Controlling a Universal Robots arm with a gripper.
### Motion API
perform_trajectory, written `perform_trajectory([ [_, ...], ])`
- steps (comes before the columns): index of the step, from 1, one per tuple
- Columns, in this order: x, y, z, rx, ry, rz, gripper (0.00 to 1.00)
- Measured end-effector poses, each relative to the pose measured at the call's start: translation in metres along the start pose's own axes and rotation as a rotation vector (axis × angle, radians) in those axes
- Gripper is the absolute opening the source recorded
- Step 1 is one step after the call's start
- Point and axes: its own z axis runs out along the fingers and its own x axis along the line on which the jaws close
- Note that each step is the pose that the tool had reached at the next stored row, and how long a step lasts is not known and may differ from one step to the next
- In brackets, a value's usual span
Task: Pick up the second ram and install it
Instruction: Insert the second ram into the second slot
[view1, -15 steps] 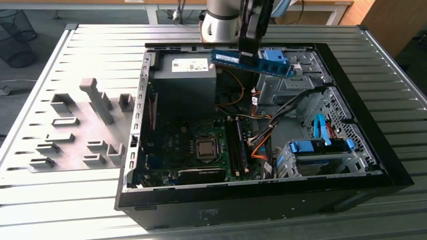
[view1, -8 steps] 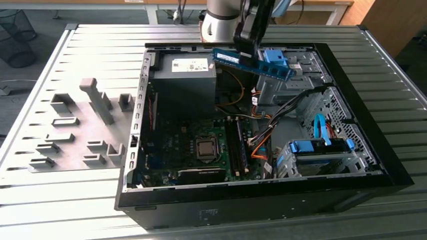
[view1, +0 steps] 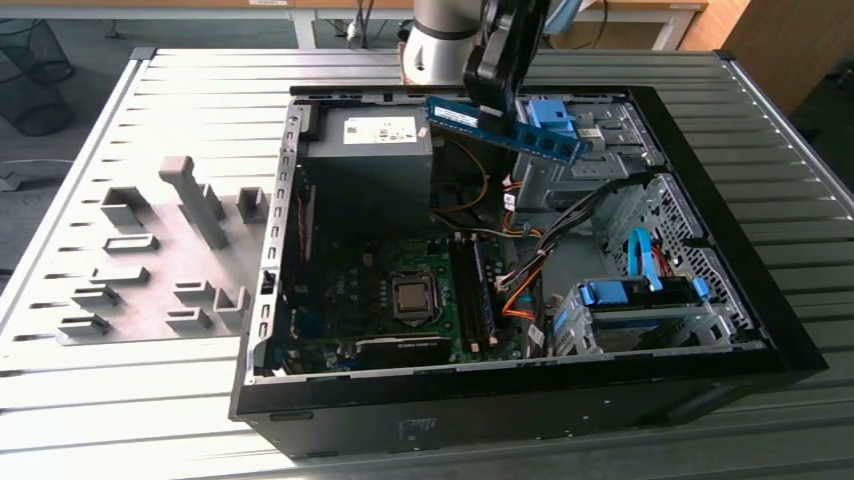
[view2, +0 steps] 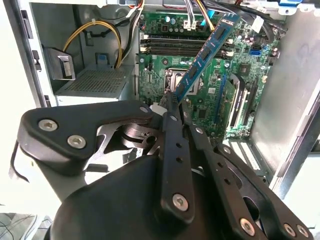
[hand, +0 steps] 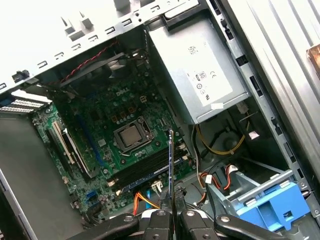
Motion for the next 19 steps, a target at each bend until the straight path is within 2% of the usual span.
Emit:
perform_trajectory([
  [4,0.0001,0.0001,0.0004,0.0005,0.0005,0.003,0.14],
  [6,0.0001,0.0001,0.0010,0.0014,0.0005,0.023,0.14],
  [19,0.0005,-0.0001,0.0128,0.0097,-0.0044,0.257,0.14],
])
